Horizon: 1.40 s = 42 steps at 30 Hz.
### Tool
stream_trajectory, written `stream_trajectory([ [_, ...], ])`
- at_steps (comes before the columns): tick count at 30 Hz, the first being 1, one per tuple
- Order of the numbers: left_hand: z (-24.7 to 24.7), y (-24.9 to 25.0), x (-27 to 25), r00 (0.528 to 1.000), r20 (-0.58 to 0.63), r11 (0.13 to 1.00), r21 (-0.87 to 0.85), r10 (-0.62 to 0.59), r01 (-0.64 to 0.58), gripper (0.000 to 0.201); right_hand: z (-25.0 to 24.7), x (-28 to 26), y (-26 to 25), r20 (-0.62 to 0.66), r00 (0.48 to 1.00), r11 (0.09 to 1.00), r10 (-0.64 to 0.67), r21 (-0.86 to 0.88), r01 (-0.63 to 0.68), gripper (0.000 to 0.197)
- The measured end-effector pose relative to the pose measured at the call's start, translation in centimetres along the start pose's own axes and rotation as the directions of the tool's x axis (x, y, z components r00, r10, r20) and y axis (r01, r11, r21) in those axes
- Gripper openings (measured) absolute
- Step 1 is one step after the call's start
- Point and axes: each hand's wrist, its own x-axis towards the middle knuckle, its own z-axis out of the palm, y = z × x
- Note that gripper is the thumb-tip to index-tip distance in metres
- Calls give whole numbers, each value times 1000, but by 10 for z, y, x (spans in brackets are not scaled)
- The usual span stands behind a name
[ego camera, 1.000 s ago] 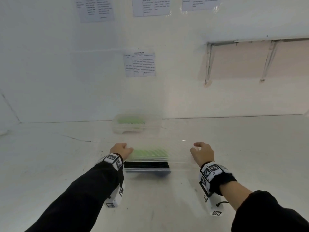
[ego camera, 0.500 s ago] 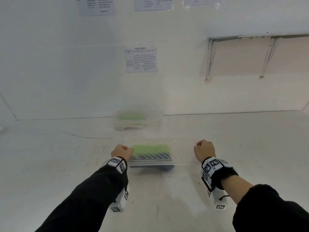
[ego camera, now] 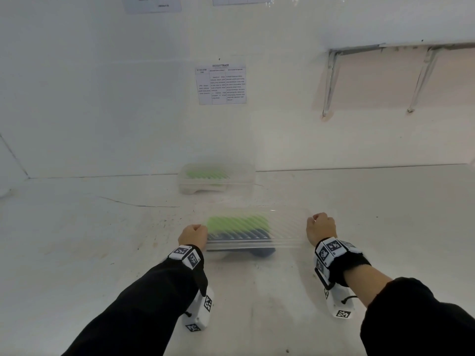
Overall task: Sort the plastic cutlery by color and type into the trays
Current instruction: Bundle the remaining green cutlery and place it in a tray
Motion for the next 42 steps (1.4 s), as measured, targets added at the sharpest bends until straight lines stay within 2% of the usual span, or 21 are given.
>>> stream_trajectory([
  [1, 0, -3, 0, 1000, -6, 1000, -21, 7, -8, 20, 1, -1, -1, 7, 1000, 1000, 7, -8, -7, 35],
  [3, -2, -6, -2, 1000, -11, 999, -31, 19, -19, 27, 3, -1, -3, 0, 1000, 1000, 8, -24, -8, 35],
  [5, -3, -6, -2, 1000, 13, 1000, 14, -4, 4, 21, 4, 0, -4, 2, 1000, 999, 20, -30, -20, 33],
  [6, -4, -3, -2, 999, 32, 999, 39, -33, 31, 25, 4, 0, -5, 17, 999, 999, 30, -39, -29, 33],
  [8, -5, 4, 0, 994, 64, 990, 116, -88, 81, 45, 3, 2, -7, 32, 998, 998, 58, -20, -58, 37],
  [10, -4, 6, 7, 989, 101, 957, 278, -109, 77, 70, 3, 3, -9, 25, 993, 993, 113, 13, -113, 44],
  [11, -3, 5, 11, 988, 115, 933, 357, -102, 55, 75, 3, 3, -9, 32, 990, 990, 139, 11, -139, 47],
  [14, 0, 3, 18, 993, 112, 873, 487, -44, -16, 69, 6, 4, -6, 58, 985, 986, 164, -17, -163, 47],
  [16, 1, 2, 20, 995, 99, 857, 514, -12, -41, 65, 6, 5, -4, 66, 987, 989, 147, -35, -145, 45],
  [20, 5, -3, 28, 994, 107, 864, 498, 15, -66, 61, 7, 8, -4, 83, 988, 990, 128, -70, -122, 40],
  [25, 5, 2, 29, 992, 116, 909, 407, 40, -84, 46, 6, 16, 0, 138, 987, 990, 89, -123, -72, 14],
  [30, 8, 17, 52, 995, 97, 943, 330, 8, -40, 35, -6, 41, -8, 205, 973, 991, 108, -94, -91, 32],
  [34, 20, 27, 72, 992, 127, 904, 427, -26, -31, 52, -3, 57, -22, 250, 963, 982, 97, -183, -52, 49],
  [37, 28, 30, 82, 986, 161, 865, 500, -44, -43, 53, 6, 64, -21, 246, 967, 973, 71, -232, -12, 40],
  [42, 32, 22, 90, 987, 162, 883, 464, -8, -69, 47, 11, 65, -15, 264, 964, 946, -29, -305, 112, 38],
])
